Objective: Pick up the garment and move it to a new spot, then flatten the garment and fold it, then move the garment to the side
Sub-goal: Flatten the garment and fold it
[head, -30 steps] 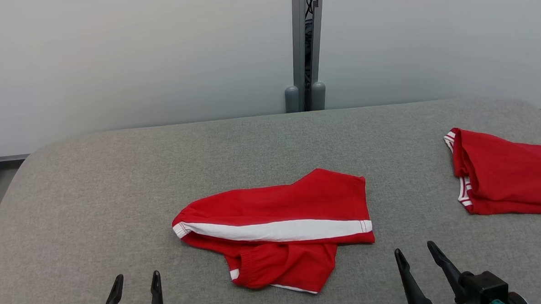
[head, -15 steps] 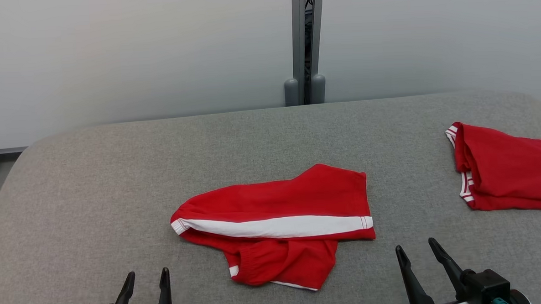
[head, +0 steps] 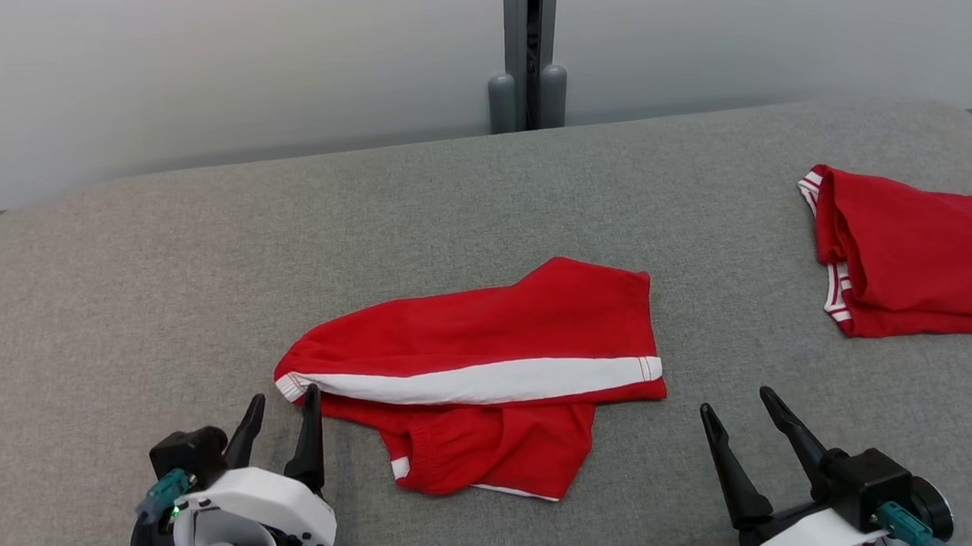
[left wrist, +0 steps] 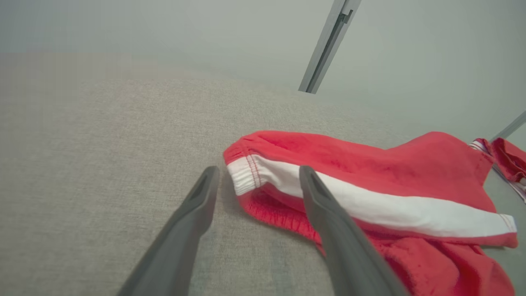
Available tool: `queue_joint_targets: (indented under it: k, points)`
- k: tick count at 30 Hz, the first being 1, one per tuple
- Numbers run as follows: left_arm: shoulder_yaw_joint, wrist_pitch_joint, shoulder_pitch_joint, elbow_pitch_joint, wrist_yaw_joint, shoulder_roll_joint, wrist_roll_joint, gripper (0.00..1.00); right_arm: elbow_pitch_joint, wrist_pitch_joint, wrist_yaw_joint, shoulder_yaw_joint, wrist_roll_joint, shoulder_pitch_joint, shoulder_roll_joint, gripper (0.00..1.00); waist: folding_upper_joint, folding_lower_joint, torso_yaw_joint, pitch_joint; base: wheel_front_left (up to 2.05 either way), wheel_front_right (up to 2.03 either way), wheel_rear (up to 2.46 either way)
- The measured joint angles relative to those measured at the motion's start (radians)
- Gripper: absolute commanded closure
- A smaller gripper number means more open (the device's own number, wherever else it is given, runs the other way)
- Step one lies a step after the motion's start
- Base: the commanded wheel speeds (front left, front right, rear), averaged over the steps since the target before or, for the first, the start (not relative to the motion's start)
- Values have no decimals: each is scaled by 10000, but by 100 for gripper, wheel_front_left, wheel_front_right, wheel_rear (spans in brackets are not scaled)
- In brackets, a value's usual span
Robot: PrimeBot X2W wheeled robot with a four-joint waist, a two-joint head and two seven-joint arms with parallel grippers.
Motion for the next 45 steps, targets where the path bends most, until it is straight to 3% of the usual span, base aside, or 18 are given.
queue_joint_targets:
  k: [12, 13, 17, 29, 45]
  points:
    - [13, -2, -1620, 2194, -82, -4, -286, 1, -54, 0, 0, 2, -33, -333, -94, 0, 0, 0, -286, 715, 0, 0, 0]
    - [10, 0, -1688, 2309, -84, -2, -288, 12, -58, 0, 0, 0, -35, -383, -98, 0, 0, 0, -302, 739, 0, 0, 0]
    - [-13, 0, -1810, 2441, -115, -4, -286, 99, -69, 0, 0, 4, -42, -408, -119, 0, 0, 0, -341, 796, 0, 0, 0]
    - [-389, -2, -1298, 1611, -146, 6, -491, 100, 188, 2, 0, 132, 316, -442, -63, 0, 0, 0, -153, 799, 0, 0, 0]
    - [-1379, 0, -1041, 401, -148, 556, -982, 100, 4092, 2, -2, 1987, 2468, -3616, -130, 0, 0, 0, 325, 1266, 0, 0, 0]
